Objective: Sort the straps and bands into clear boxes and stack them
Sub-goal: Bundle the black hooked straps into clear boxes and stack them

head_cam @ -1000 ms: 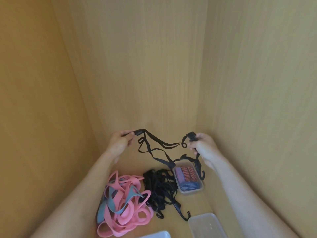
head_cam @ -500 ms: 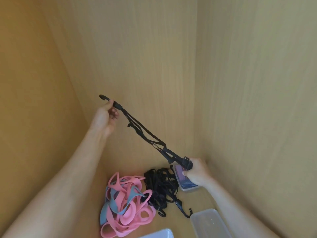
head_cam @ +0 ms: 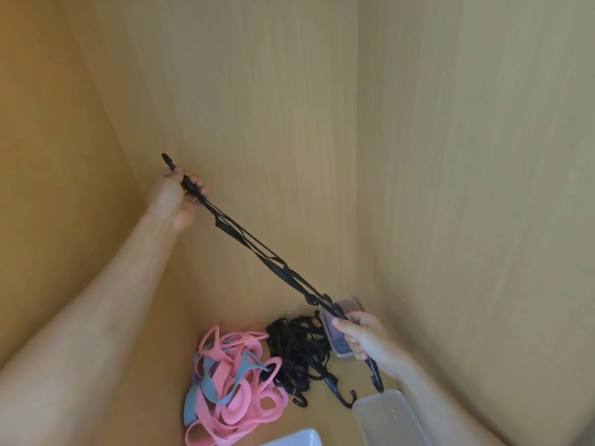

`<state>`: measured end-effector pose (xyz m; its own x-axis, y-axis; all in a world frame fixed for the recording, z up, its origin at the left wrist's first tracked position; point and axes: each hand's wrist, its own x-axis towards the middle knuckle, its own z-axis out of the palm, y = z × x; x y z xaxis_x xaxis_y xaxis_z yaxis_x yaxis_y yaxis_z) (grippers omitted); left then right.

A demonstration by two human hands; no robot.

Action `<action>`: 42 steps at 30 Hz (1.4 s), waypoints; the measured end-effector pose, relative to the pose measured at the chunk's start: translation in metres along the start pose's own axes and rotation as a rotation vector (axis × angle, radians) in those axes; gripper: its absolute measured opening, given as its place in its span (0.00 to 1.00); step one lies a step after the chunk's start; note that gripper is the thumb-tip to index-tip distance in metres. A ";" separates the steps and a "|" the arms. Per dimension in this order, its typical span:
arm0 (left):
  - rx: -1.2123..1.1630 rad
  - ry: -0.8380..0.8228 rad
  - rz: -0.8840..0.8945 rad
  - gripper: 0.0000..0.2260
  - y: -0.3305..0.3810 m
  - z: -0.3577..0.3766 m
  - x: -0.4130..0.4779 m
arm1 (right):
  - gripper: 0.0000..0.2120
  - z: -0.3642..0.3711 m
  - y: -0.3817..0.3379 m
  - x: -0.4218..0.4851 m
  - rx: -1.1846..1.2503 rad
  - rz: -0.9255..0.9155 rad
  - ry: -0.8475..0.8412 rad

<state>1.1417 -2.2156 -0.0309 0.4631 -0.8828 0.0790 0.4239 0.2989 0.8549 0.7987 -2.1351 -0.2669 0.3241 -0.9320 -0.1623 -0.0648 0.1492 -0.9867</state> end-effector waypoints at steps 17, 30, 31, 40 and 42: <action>0.137 0.000 0.046 0.09 0.007 0.002 -0.010 | 0.06 -0.010 0.019 -0.001 0.300 0.037 -0.113; 0.221 -0.092 0.066 0.08 -0.001 0.002 -0.019 | 0.12 -0.001 0.042 0.003 -0.209 0.104 0.039; 0.244 -0.124 0.058 0.08 -0.007 0.003 -0.021 | 0.13 0.000 0.040 0.003 -0.296 0.091 0.039; 0.442 -0.343 0.008 0.08 -0.057 0.007 -0.050 | 0.07 0.008 0.013 0.002 -0.216 0.080 0.008; 0.462 -0.363 0.000 0.09 -0.064 0.005 -0.054 | 0.06 0.007 0.007 0.000 -0.007 0.058 -0.038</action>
<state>1.0854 -2.1886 -0.0877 0.1320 -0.9748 0.1800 0.0025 0.1819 0.9833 0.8052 -2.1321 -0.2737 0.3551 -0.9086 -0.2200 -0.0913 0.2005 -0.9754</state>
